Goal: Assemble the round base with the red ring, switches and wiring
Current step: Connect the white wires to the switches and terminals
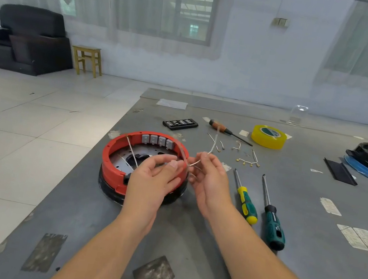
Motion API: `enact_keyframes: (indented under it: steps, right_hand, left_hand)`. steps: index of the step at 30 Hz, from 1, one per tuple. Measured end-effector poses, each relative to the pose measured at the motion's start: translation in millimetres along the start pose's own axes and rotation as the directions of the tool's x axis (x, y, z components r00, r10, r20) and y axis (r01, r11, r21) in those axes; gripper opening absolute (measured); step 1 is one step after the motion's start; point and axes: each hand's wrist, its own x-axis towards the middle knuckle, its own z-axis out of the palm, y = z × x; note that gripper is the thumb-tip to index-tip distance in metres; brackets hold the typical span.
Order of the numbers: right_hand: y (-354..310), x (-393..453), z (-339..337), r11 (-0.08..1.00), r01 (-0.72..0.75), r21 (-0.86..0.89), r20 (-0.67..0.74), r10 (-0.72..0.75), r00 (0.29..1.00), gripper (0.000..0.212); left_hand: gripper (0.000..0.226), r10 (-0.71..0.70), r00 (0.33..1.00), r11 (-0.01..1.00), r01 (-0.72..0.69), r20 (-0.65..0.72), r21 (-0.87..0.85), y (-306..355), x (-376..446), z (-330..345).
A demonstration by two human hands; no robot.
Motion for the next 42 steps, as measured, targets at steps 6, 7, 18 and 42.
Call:
enact_keyframes:
  steps: [6, 7, 18, 42]
  right_hand:
    - [8.1, 17.6, -19.7, 0.986, 0.02, -0.165, -0.119, -0.04, 0.992, 0.015]
    - [9.6, 19.1, -21.2, 0.979, 0.019, -0.202, -0.129, -0.046, 0.991, 0.016]
    - [17.0, 17.5, -14.5, 0.791, 0.251, -0.558, -0.108, -0.369, 0.923, 0.015]
    - [8.8, -12.0, -10.5, 0.984, 0.084, -0.156, 0.306, -0.033, 0.952, 0.021]
  left_hand:
    - [0.027, 0.046, 0.999, 0.975, -0.051, 0.026, 0.218, 33.8, 3.6, -31.9]
    - [0.027, 0.07, 0.996, 0.948, -0.083, 0.053, 0.308, 37.7, 4.1, -38.3]
    - [0.041, -0.052, 0.956, 0.912, -0.072, 0.288, 0.404, 3.5, -37.1, -37.0]
    - [0.016, 0.157, 0.986, 0.829, -0.164, 0.058, 0.535, -7.5, -26.1, -53.5]
